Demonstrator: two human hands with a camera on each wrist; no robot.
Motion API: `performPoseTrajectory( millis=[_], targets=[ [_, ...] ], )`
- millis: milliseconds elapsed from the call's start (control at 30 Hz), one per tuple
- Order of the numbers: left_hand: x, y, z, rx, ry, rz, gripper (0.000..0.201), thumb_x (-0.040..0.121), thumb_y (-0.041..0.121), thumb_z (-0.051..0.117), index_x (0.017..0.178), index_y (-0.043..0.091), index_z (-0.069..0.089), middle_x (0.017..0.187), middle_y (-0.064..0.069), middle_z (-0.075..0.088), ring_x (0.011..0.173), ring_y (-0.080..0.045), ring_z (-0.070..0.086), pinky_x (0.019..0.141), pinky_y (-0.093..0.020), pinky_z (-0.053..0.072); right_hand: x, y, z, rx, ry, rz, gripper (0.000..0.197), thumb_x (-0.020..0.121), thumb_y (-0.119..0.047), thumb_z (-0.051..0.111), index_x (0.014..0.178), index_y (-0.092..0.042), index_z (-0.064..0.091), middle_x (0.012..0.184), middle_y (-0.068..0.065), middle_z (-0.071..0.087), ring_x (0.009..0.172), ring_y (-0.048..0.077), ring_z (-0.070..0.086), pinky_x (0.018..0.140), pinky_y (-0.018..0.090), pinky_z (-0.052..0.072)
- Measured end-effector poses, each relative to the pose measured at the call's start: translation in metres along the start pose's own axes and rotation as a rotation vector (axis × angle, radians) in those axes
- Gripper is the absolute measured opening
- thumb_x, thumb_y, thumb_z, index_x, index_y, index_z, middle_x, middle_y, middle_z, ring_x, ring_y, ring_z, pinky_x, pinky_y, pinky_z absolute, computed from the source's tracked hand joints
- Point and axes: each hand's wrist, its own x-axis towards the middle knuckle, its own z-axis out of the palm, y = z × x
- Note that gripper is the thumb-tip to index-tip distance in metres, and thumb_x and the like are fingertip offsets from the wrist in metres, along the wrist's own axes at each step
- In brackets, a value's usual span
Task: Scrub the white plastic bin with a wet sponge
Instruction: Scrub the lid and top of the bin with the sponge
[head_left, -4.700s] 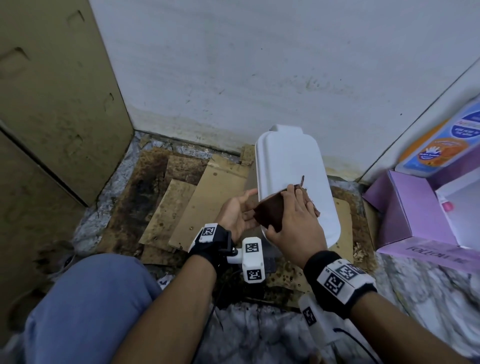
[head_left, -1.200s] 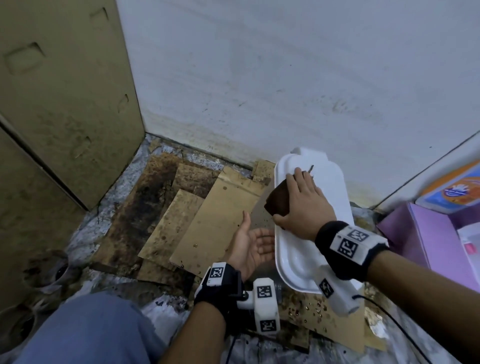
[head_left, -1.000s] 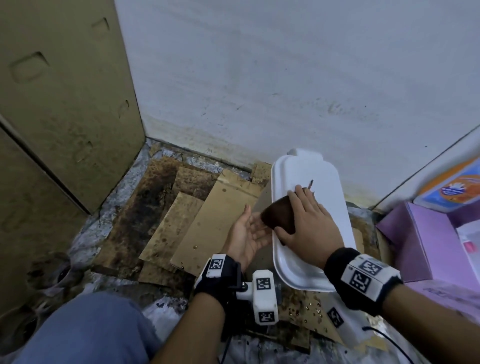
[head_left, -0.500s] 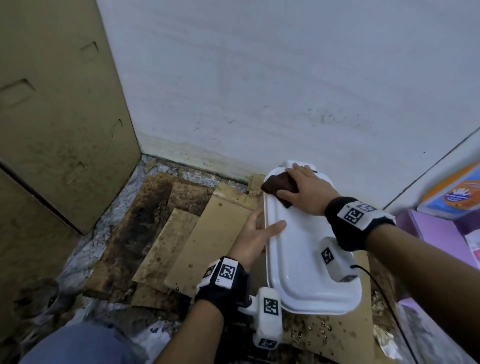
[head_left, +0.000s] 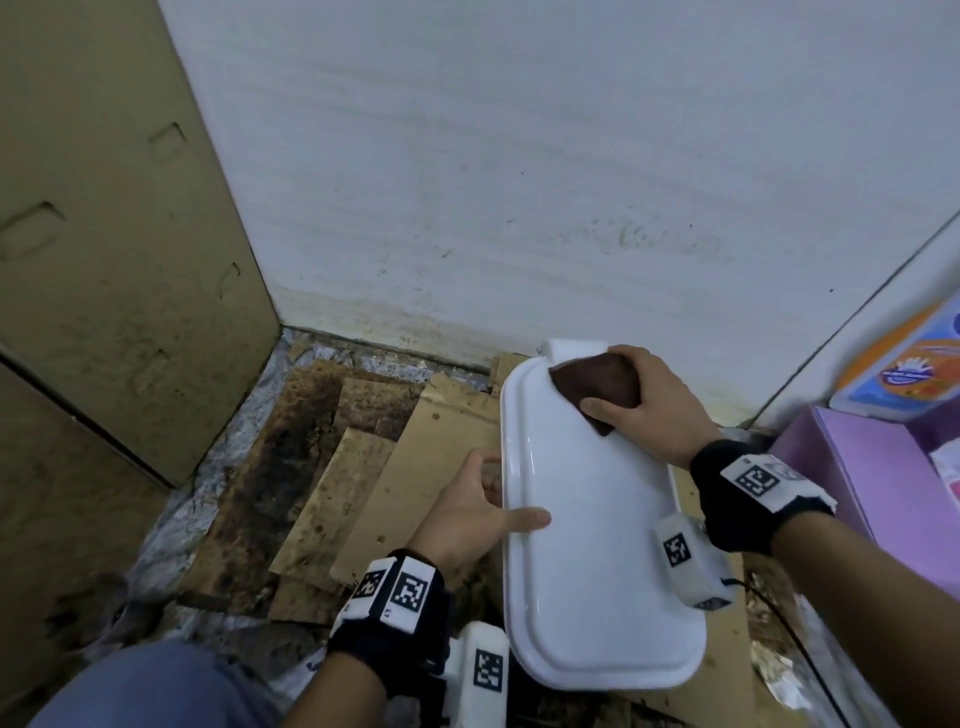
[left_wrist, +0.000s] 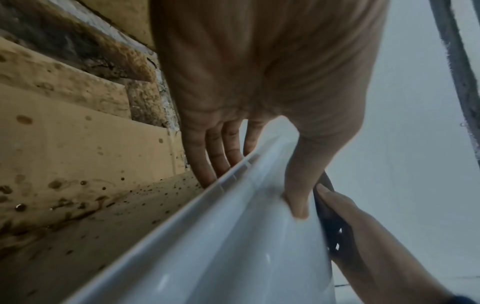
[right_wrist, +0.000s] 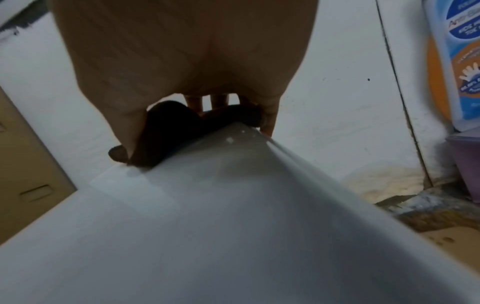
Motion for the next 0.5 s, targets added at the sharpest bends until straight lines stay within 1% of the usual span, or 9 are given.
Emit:
performPoseTrajectory(
  millis=[33,100,167,233,267,333,400,433,500],
  targets=[
    [-0.002,0.001,0.0,0.028,-0.005,0.007,0.079,0.063,0.026,0.091,0.127,0.026,0.046,0.113,0.005,0.06,0.104,-0.012,0.06,0.092,-0.034,0.054,-0.009,0.001,0.0,0.01,0.02,-0.014,0.072,0.075,-0.045,0.075,0.137,-0.027,0.042,0.136,0.001,0.049,0.121,0.023,0.049,0.103,0.037,0.04],
    [-0.005,0.008,0.0,0.001,0.014,0.038,0.081,0.059,0.027,0.092,0.127,0.024,0.047,0.12,0.003,0.06,0.109,-0.014,0.059,0.098,-0.04,0.051,-0.026,0.002,-0.001,0.025,0.057,-0.046,0.072,0.076,-0.044,0.075,0.137,-0.026,0.042,0.136,0.0,0.048,0.123,0.022,0.047,0.103,0.036,0.039],
    [-0.007,0.018,0.001,-0.064,0.068,0.102,0.081,0.066,0.023,0.09,0.133,0.028,0.044,0.121,0.005,0.058,0.108,-0.011,0.058,0.094,-0.035,0.052,-0.043,0.001,0.0,0.019,0.083,-0.083,0.071,0.077,-0.042,0.075,0.138,-0.025,0.042,0.137,0.0,0.047,0.124,0.021,0.045,0.103,0.033,0.036],
    [-0.007,0.026,0.002,-0.052,0.089,0.15,0.09,0.068,0.021,0.088,0.141,0.034,0.038,0.116,0.011,0.058,0.104,-0.005,0.058,0.083,-0.027,0.053,-0.054,0.0,0.002,0.0,0.105,-0.104,0.069,0.079,-0.041,0.073,0.138,-0.024,0.042,0.138,0.0,0.047,0.125,0.021,0.045,0.102,0.03,0.034],
    [-0.007,0.028,0.002,-0.035,0.088,0.153,0.094,0.068,0.02,0.089,0.144,0.035,0.037,0.114,0.011,0.058,0.103,-0.004,0.058,0.081,-0.026,0.053,-0.057,-0.001,0.003,-0.007,0.112,-0.111,0.067,0.081,-0.04,0.072,0.138,-0.023,0.042,0.139,-0.001,0.046,0.125,0.02,0.044,0.101,0.028,0.033],
    [-0.01,0.027,0.004,-0.015,0.087,0.144,0.098,0.065,0.019,0.091,0.144,0.036,0.036,0.115,0.009,0.059,0.106,-0.01,0.059,0.088,-0.034,0.054,-0.063,-0.003,0.005,-0.014,0.147,-0.133,0.061,0.084,-0.037,0.069,0.137,-0.021,0.044,0.14,0.001,0.046,0.128,0.021,0.043,0.103,0.027,0.03],
    [-0.014,0.024,0.006,0.01,0.076,0.138,0.099,0.063,0.021,0.092,0.143,0.039,0.036,0.118,0.009,0.058,0.111,-0.016,0.058,0.096,-0.043,0.052,-0.065,-0.007,0.008,-0.042,0.21,-0.176,0.056,0.087,-0.034,0.067,0.136,-0.02,0.046,0.146,0.003,0.041,0.134,0.023,0.037,0.11,0.032,0.029],
    [-0.016,0.021,0.007,0.023,0.075,0.144,0.099,0.063,0.022,0.092,0.142,0.04,0.036,0.119,0.01,0.057,0.113,-0.017,0.057,0.098,-0.044,0.051,-0.065,-0.01,0.009,-0.048,0.24,-0.198,0.053,0.088,-0.031,0.067,0.136,-0.022,0.047,0.149,0.004,0.038,0.136,0.023,0.035,0.112,0.036,0.03],
    [-0.021,0.018,0.009,0.037,0.077,0.163,0.095,0.063,0.023,0.092,0.138,0.042,0.036,0.116,0.016,0.054,0.114,-0.017,0.056,0.097,-0.042,0.051,-0.064,-0.021,0.007,-0.031,0.281,-0.229,0.046,0.088,-0.026,0.066,0.131,-0.023,0.051,0.146,0.004,0.038,0.133,0.024,0.037,0.109,0.037,0.034]
  ],
)
